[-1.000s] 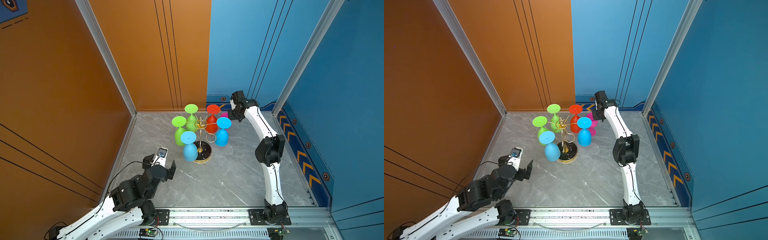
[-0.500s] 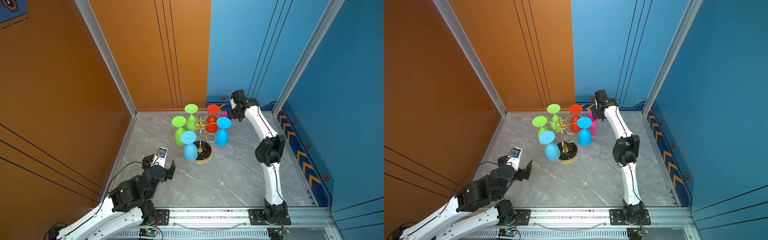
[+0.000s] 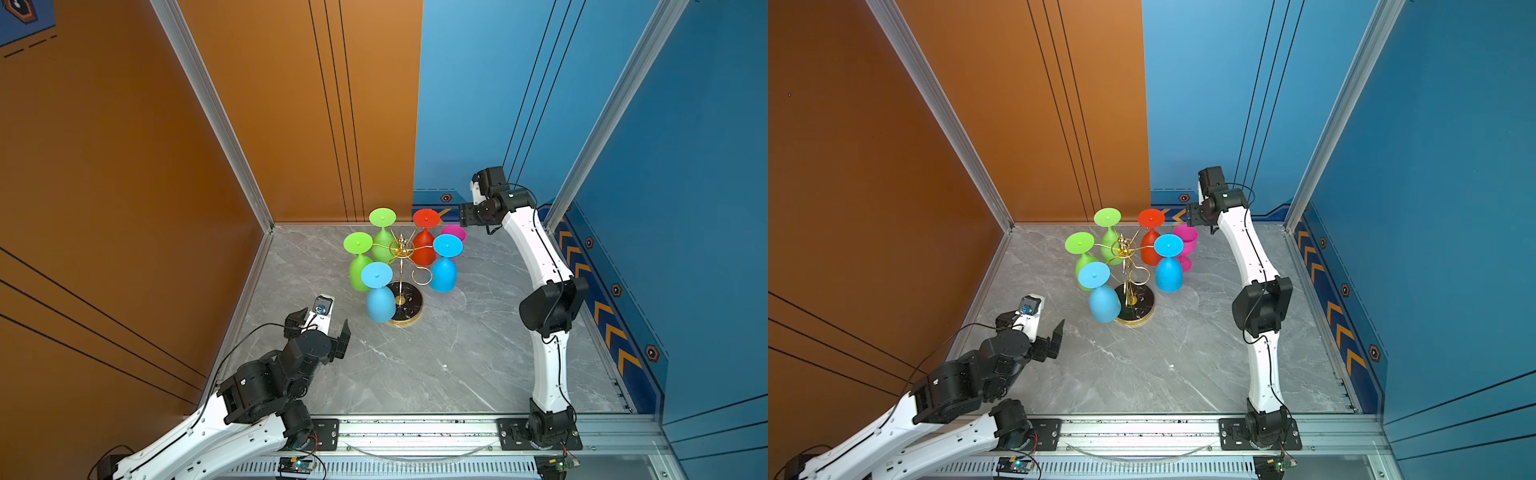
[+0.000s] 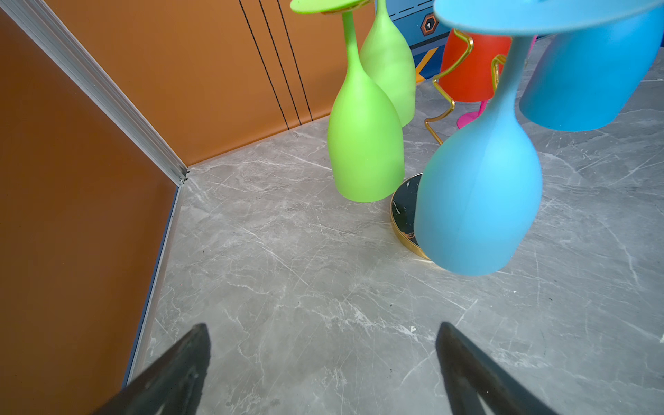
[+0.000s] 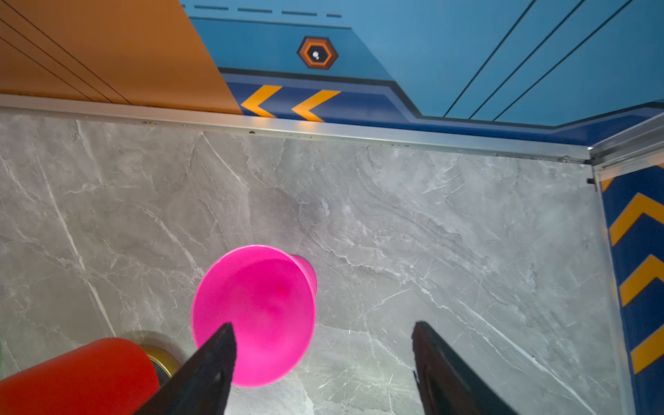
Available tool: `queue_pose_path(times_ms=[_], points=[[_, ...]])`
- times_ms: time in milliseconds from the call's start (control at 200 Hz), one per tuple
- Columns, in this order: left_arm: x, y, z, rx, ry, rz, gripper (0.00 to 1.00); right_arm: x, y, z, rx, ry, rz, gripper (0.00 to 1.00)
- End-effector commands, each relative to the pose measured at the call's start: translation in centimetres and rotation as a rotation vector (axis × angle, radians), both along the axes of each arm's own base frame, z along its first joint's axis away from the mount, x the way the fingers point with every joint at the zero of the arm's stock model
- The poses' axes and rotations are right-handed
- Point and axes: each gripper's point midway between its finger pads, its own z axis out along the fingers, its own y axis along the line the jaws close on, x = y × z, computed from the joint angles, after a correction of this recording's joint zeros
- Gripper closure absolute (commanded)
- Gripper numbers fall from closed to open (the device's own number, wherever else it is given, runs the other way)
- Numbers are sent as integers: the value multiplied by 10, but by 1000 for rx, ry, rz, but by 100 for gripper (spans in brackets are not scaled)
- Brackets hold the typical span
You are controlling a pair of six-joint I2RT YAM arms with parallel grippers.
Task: Take the wine glass off the wine glass rack
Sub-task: 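Lift the open right gripper away from the magenta glass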
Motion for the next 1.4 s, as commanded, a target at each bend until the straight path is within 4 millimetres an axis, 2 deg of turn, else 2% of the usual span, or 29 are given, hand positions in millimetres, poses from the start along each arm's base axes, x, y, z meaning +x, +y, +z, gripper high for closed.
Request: queue_pose_path(times_ms=[0,35,45,55,150,370,400,405,666,691,891,1016,1171,1397], points=[[-1,3,-1,-9,6,7,2,-18,-19,40,44,-50,-42,21],[-1,3,-1,-10,6,6,2,-20,-21,38,41,-44,-47,21],[-1,2,-1,-10,6,6,2,-26,-22,49,45,-64,-47,21],[-1,3,-1,-11,7,7,2,-28,-23,53,46,-69,-49,21],[0,4,-1,-12,6,13,2,-43,-28,65,58,-79,-53,21],[2,5,-2,-17,14,24,2,-79,-37,79,-26,-108,-80,21],[2,5,-3,-17,17,25,2,-84,-37,81,-17,-113,-80,21],[2,5,-3,-16,17,26,2,-85,-36,76,-17,-101,-78,21],[7,3,-8,-36,53,33,2,-140,-39,99,121,-197,-84,24],[8,3,-9,-40,58,35,2,-146,-39,92,131,-185,-85,24],[14,14,-7,-54,54,81,2,-188,-15,90,332,-207,-2,26],[17,16,-10,-74,72,87,2,-205,3,92,474,-207,58,28],[22,15,-11,-105,87,89,2,-213,17,88,603,-204,77,35],[26,17,-12,-147,87,95,2,-212,38,82,768,-187,118,36]])
